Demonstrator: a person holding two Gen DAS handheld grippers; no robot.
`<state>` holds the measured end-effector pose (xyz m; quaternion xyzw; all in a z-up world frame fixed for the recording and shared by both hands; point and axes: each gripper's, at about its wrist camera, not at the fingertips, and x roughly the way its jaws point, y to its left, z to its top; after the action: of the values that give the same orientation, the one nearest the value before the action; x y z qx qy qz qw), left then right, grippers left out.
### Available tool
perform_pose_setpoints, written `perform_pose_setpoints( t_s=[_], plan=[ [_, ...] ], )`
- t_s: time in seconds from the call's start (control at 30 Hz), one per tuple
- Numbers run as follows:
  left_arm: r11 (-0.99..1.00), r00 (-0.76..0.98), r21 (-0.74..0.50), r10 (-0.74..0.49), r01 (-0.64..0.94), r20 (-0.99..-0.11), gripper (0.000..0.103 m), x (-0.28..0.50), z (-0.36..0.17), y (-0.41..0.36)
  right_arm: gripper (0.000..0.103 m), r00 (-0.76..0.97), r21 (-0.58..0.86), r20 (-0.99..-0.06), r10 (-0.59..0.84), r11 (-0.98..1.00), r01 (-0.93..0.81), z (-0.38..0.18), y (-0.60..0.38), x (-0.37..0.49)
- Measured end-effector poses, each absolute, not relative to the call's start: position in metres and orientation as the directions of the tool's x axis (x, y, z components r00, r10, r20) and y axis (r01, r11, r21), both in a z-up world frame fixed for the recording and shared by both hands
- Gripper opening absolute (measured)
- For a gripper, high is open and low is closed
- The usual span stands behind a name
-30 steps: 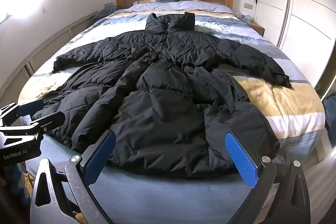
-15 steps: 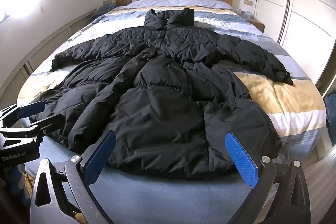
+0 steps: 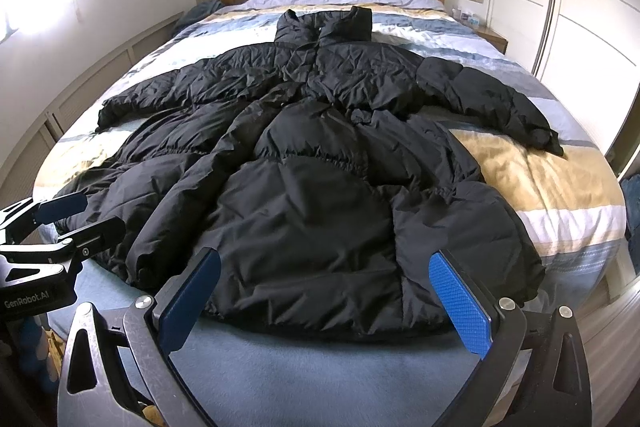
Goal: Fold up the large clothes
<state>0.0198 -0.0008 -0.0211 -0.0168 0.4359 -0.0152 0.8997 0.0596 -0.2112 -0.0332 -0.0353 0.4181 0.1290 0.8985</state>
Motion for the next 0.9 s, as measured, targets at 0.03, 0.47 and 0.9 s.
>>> perform_pose_setpoints(
  t_s=[0.03, 0.47, 0.9],
  plan=[
    [0.999, 0.617, -0.046, -0.043, 0.011, -0.786, 0.080, 0.020, -0.021, -0.003, 0.102, 0.614, 0.045, -0.763, 0.203, 0.964, -0.262, -0.034, -0.211, 0.060],
    [0.999, 0.576, -0.034, -0.020, -0.014, -0.817, 0.080, 0.037, -0.033, 0.005, 0.103, 0.576, 0.069, -0.789, 0.213, 0.963, -0.261, -0.045, -0.210, 0.075],
    [0.993, 0.575, 0.078, 0.112, -0.085, -0.810, 0.080, 0.105, -0.015, 0.038, 0.103, 0.611, 0.111, -0.760, 0.223, 0.970, -0.215, -0.021, -0.222, 0.145]
  ],
)
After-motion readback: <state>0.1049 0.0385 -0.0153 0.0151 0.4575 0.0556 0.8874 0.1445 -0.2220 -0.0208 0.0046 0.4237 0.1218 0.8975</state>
